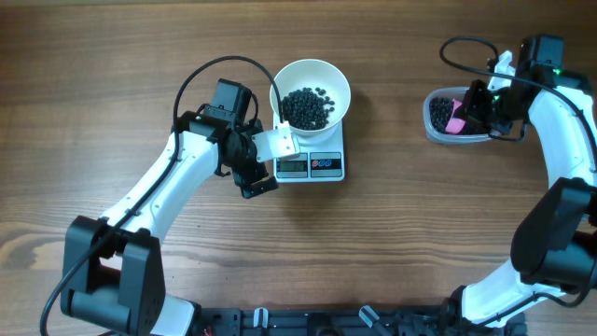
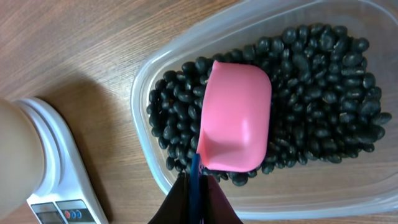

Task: Scoop item into bowl and weigh 150g on scale
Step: 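Dig the pink scoop into the black beans with the right gripper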

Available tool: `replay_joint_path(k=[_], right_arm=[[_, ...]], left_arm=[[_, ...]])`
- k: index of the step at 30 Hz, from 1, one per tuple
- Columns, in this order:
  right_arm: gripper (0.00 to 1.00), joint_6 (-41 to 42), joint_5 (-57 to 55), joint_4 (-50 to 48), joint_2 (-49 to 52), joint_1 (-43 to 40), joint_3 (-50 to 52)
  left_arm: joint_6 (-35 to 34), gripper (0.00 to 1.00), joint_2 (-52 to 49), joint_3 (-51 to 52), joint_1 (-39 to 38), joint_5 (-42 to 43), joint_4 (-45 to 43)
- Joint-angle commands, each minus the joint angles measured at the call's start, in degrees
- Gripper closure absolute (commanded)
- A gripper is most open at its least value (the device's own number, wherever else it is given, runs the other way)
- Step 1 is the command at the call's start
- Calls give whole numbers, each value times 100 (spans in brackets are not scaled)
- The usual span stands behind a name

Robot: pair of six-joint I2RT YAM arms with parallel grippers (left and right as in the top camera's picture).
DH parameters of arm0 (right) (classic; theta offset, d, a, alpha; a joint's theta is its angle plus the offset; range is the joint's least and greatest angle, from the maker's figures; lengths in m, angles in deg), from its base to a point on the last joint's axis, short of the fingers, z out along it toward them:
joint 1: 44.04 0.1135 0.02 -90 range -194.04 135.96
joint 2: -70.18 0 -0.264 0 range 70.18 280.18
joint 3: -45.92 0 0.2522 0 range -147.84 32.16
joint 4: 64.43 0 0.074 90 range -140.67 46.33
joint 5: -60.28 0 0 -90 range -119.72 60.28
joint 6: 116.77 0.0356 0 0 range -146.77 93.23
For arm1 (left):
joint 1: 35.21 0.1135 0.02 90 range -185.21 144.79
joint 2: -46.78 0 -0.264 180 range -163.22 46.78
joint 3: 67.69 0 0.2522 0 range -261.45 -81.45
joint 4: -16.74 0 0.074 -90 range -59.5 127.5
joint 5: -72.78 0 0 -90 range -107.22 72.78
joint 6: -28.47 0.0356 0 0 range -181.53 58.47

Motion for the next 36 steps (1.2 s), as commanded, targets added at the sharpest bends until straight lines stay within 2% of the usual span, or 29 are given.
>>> replay_joint_path(k=[1, 5, 8, 11, 14, 16, 20, 24, 36], right_arm=[[96, -2, 297, -494, 192, 79, 118], [96, 109, 295, -1075, 192, 63, 118], [95, 142, 299, -1141, 192, 39, 118], [96, 116, 398, -949, 192, -7, 118], [96, -498, 564, -535, 192, -101, 118], [96, -592, 621, -466, 192, -258, 118], [96, -627, 1801, -581, 199, -811, 118], [96, -1054, 2083, -533, 199, -1091, 118], [96, -1073, 2625, -256, 203, -1849, 118]], left_arm=[[90, 0, -70, 26, 13, 109, 2], [90, 0, -70, 26, 13, 109, 2], [90, 0, -70, 26, 13, 109, 4], [90, 0, -70, 26, 13, 107, 2], [90, 0, -70, 26, 13, 109, 4], [90, 0, -70, 26, 13, 107, 2], [90, 0, -70, 26, 13, 107, 4], [90, 0, -70, 26, 13, 107, 2], [90, 0, -70, 26, 15, 107, 4]])
